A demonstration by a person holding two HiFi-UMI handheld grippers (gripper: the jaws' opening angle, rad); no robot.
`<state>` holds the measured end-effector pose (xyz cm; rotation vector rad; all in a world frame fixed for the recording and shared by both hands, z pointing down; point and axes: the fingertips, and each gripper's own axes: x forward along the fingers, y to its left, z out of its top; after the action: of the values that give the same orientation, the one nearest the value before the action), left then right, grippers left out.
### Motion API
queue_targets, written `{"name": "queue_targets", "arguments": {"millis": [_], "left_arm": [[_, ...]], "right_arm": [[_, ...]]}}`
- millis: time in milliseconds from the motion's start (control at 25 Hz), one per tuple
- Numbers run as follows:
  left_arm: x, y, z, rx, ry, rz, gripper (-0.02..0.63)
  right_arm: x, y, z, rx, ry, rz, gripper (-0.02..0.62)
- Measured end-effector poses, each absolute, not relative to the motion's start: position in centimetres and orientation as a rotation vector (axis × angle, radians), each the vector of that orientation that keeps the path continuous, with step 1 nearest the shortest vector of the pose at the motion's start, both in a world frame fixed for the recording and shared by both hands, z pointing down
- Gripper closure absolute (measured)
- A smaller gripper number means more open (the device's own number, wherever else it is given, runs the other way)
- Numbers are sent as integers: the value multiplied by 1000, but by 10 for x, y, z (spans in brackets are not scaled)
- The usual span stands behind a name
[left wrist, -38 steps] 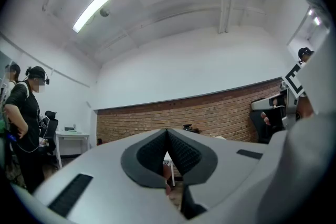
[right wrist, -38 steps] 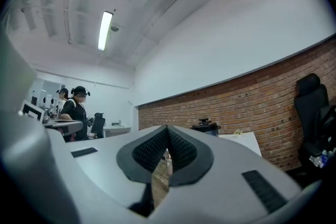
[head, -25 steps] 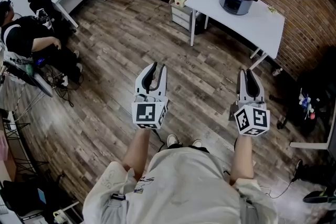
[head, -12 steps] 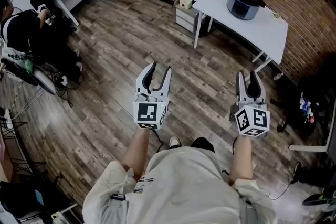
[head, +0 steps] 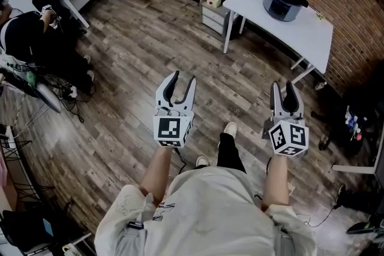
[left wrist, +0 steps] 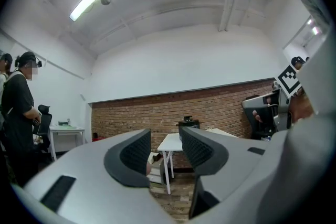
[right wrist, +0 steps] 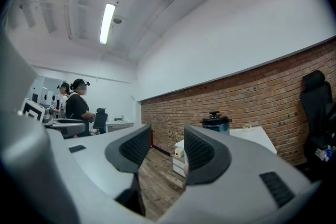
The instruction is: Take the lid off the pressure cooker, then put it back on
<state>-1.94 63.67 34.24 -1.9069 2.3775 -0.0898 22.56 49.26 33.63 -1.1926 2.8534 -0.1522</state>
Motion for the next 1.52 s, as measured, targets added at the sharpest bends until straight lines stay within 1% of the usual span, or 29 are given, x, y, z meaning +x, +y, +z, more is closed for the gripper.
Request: {"name": "queue_targets", "arguments": {"millis": [240,720,1200,1520], "left_arm": [[-30,591,347,-1917,2371,-111,408],[-45,451,330,-1970,2326,-154,408],[-11,311,340,-2116,2222,-176,408],[18,241,349,-2193,2151,-189,408]], "right_arm": [[214,448,345,-1204,2839,-194,387],[204,321,342,-1258,2805,-251,387],[248,211,355,-1394,2745,-286,387],[274,155,364,-1442,2697,-300,388]]}}
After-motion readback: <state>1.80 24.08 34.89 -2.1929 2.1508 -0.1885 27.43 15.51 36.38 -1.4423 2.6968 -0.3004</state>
